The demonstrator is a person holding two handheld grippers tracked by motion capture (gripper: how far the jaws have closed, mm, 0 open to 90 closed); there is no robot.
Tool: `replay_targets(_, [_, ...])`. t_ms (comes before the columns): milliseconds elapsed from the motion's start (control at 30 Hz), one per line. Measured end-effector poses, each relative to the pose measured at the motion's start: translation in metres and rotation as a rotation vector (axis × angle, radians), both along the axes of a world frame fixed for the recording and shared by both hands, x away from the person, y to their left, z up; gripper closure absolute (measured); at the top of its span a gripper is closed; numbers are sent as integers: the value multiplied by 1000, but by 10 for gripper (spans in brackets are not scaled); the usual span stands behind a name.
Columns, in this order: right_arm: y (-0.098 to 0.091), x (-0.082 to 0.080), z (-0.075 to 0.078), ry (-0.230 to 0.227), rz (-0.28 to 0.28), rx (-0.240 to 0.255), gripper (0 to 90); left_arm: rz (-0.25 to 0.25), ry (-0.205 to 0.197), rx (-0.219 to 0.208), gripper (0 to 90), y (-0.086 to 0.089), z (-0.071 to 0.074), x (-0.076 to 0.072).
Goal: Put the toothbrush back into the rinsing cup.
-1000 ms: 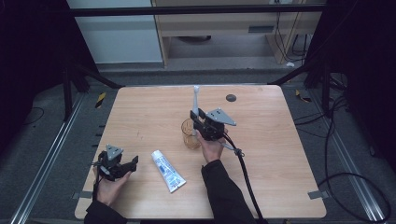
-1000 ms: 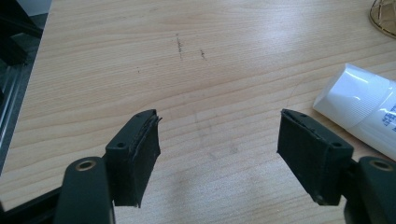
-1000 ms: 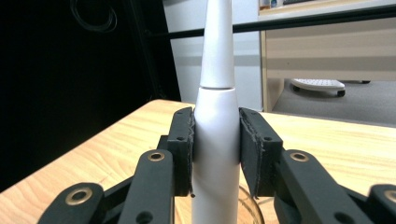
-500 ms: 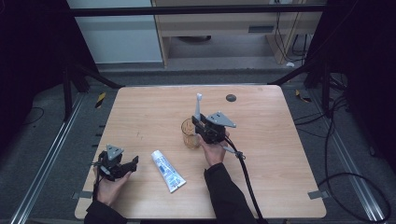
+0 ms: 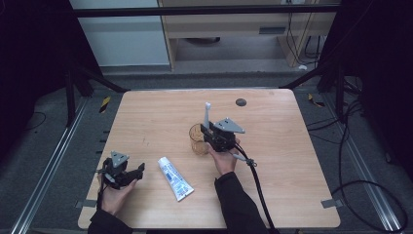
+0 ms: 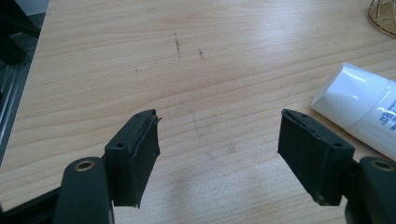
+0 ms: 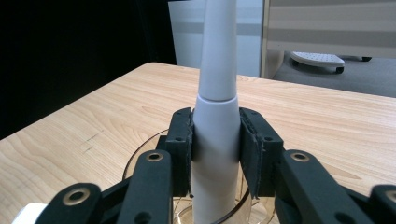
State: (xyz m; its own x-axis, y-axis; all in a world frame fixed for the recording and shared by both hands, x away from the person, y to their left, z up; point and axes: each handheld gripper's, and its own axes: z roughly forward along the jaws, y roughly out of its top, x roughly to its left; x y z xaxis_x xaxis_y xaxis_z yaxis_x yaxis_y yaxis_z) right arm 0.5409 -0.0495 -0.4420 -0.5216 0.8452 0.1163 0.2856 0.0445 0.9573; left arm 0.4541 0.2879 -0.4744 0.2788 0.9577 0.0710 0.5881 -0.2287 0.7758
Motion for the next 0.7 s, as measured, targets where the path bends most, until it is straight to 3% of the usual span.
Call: replay_targets(700, [2,-6,3,24,38,-15,616,-10,-10,6,283,-1,0,-1])
